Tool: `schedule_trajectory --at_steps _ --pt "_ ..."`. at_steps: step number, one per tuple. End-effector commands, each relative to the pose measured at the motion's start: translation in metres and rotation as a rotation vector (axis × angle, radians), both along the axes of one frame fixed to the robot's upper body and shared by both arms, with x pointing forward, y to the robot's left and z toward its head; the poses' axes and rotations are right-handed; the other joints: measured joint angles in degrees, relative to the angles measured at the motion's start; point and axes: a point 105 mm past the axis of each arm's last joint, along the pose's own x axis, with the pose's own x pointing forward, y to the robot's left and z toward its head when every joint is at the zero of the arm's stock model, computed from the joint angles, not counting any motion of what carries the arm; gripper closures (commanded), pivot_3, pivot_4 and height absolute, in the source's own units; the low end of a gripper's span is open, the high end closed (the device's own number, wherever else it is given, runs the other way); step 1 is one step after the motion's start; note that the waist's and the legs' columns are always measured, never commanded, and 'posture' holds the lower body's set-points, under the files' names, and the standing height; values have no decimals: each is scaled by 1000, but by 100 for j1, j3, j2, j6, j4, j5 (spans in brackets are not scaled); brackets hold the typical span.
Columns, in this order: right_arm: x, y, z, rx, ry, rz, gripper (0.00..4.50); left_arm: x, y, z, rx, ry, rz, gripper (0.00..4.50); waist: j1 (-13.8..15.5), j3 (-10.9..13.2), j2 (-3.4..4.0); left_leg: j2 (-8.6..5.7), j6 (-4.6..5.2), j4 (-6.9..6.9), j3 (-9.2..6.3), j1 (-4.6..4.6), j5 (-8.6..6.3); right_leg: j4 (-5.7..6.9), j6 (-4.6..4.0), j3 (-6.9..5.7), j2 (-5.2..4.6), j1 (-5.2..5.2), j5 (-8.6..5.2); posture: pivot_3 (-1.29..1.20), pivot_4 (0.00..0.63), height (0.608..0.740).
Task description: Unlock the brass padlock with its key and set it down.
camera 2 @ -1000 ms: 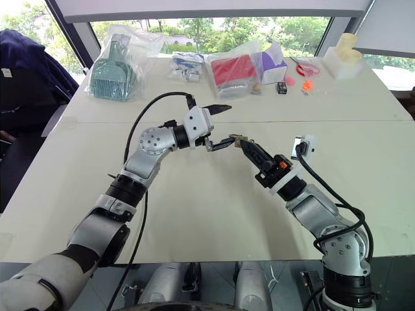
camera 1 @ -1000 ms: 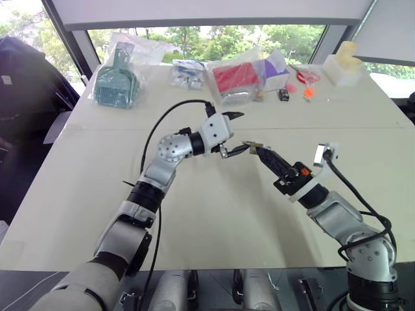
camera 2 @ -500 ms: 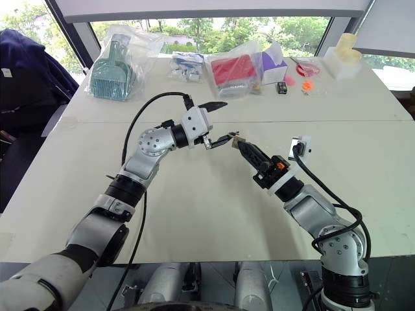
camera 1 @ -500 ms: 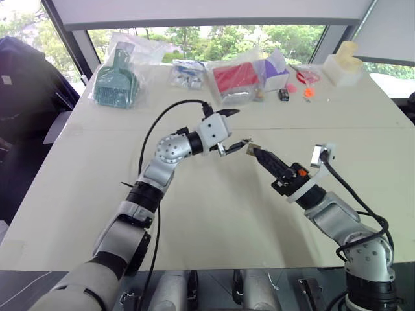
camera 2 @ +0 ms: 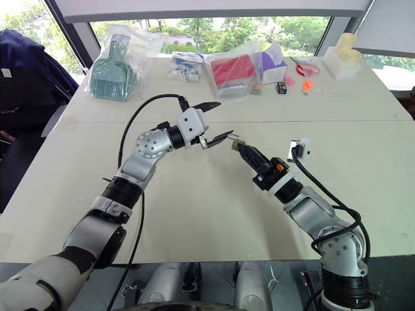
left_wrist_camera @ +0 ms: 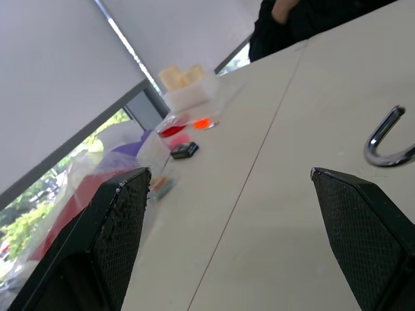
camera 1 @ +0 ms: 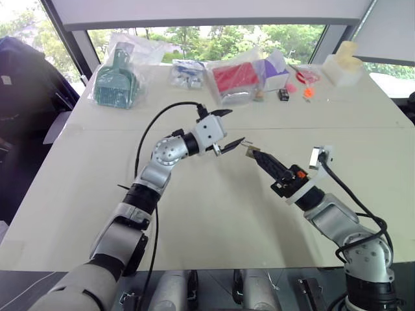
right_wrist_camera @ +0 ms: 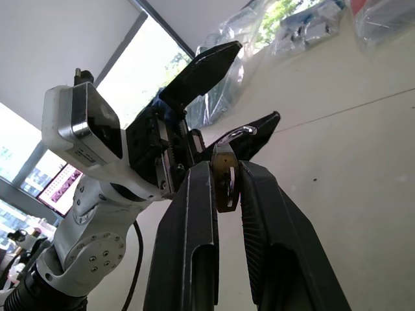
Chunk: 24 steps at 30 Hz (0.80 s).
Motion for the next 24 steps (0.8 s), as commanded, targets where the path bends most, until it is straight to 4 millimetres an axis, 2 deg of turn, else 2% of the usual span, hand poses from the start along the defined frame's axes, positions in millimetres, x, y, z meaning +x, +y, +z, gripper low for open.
schedule_trajectory --at_steps 1,6,13,19,20,21,22,24 --pt "8 -5 -13 -23 57 5 4428 11 24 1 -38 40 105 386 -4 0 0 0 0 0 0 1 0 0 0 0 0 0 0 0 150 735" --pt "20 -5 -32 -53 143 58 4428 13 40 2 -170 213 132 386 -1 0 0 0 0 0 0 -1 0 0 0 0 -1 -1 0 0 150 735" --pt "34 -10 -49 -110 207 60 4428 -23 46 -25 -148 549 12 386 -28 0 1 1 -6 -1 0 0 3 6 1 0 2 -1 0 0 150 735" --pt "36 -18 -64 -157 260 27 4428 -42 55 -38 -118 670 8 386 2 0 1 0 -7 0 -3 6 4 3 -12 0 2 8 -7 0 150 735" --pt "36 -19 -66 -162 264 22 3489 -43 56 -39 -112 676 9 355 1 0 1 0 -8 0 -3 8 4 3 -18 0 2 10 -11 0 150 735" --pt "34 -20 -66 -165 265 20 3199 -45 56 -40 -109 680 9 355 -3 -1 2 0 -8 1 -3 8 4 2 -18 0 2 9 -11 0 150 735" --pt "33 -21 -66 -168 265 19 2591 -47 57 -40 -110 686 7 355 -7 -1 2 0 -9 0 -3 8 4 2 -18 0 2 8 -11 0 150 735" --pt "29 -22 -64 -166 256 27 1664 -50 57 -40 -118 703 -12 355 -5 -1 2 0 -20 -5 -3 8 10 4 -18 0 2 5 -11 0 150 735"
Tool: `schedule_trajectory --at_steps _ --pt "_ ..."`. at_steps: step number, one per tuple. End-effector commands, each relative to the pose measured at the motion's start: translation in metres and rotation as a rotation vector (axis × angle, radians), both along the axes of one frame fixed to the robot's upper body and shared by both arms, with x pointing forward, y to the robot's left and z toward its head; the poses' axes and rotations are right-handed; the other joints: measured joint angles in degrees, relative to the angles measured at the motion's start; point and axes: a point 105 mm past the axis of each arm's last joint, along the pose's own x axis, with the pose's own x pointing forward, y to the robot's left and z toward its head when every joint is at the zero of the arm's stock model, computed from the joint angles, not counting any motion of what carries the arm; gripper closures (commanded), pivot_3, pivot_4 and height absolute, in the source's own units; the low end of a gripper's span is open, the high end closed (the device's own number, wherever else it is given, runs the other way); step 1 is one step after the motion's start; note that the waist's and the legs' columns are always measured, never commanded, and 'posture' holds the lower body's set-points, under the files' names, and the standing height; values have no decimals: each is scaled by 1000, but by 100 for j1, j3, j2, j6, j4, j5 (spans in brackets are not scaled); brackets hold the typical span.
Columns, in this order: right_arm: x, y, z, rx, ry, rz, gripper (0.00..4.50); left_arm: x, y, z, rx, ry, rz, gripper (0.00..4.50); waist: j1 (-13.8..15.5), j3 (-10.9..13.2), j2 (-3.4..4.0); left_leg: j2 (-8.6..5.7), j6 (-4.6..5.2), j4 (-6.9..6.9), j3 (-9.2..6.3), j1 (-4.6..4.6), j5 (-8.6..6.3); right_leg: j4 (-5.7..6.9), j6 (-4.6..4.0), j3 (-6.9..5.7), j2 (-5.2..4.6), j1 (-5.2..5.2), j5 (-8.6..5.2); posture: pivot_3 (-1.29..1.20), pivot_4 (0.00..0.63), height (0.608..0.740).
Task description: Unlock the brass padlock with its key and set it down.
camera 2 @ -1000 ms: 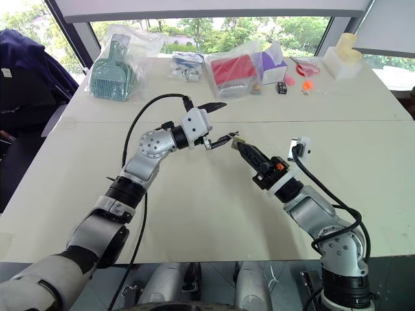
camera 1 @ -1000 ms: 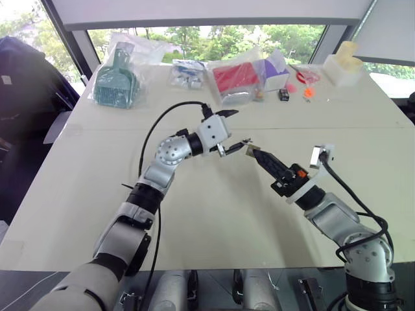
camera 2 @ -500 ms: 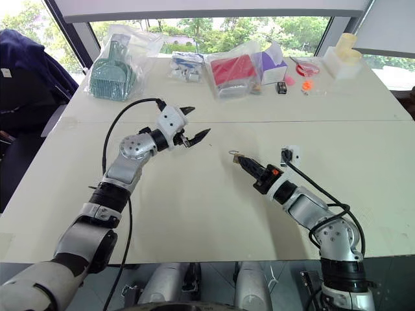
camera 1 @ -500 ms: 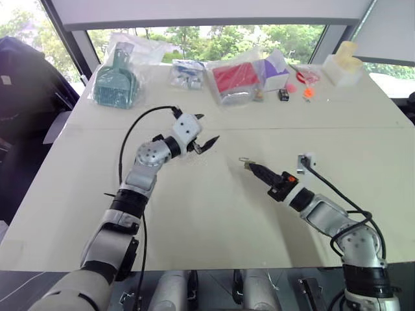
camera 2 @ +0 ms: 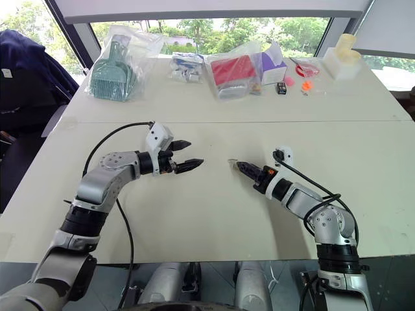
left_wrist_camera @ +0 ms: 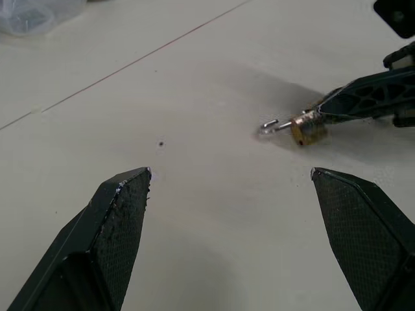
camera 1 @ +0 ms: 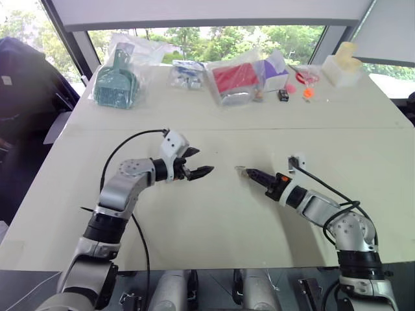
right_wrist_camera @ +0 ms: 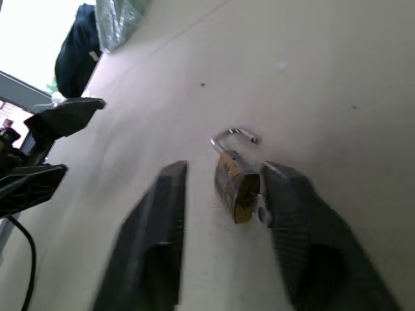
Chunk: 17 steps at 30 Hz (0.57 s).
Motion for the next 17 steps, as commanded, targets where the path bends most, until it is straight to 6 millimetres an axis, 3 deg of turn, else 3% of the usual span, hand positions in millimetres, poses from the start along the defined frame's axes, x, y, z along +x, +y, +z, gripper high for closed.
schedule_trajectory --at_steps 1,3,4,9,12,17 --pt "-4 -8 8 -7 -26 -9 1074 -8 -2 12 -34 -21 -43 355 5 0 0 0 -22 0 0 0 13 0 0 0 0 1 0 0 150 735" --pt "-7 -10 9 -28 -33 -3 146 -11 -3 11 -39 -13 -54 355 12 0 0 0 -22 0 0 0 13 0 -1 0 0 2 0 0 150 735" --pt "-10 -15 9 -70 -42 -11 62 -14 -3 11 -37 -11 -63 355 15 0 0 0 -21 1 -1 0 12 -1 -1 0 -1 3 -1 0 150 735" --pt "-33 -58 32 -294 -149 -72 62 -24 3 10 -28 -11 -82 355 41 0 3 -4 3 0 -2 -4 -4 -7 -2 0 -5 1 -2 0 150 735" --pt "-60 -79 32 -466 -150 -51 62 -30 7 8 -33 4 -82 355 17 0 3 -4 3 0 2 -5 -4 -12 -2 0 -5 0 -2 0 150 735" --pt "-87 -80 29 -506 -134 -30 62 -37 9 2 -34 23 -83 355 4 0 3 8 4 -11 1 6 -7 -11 -1 0 4 1 -3 0 150 735"
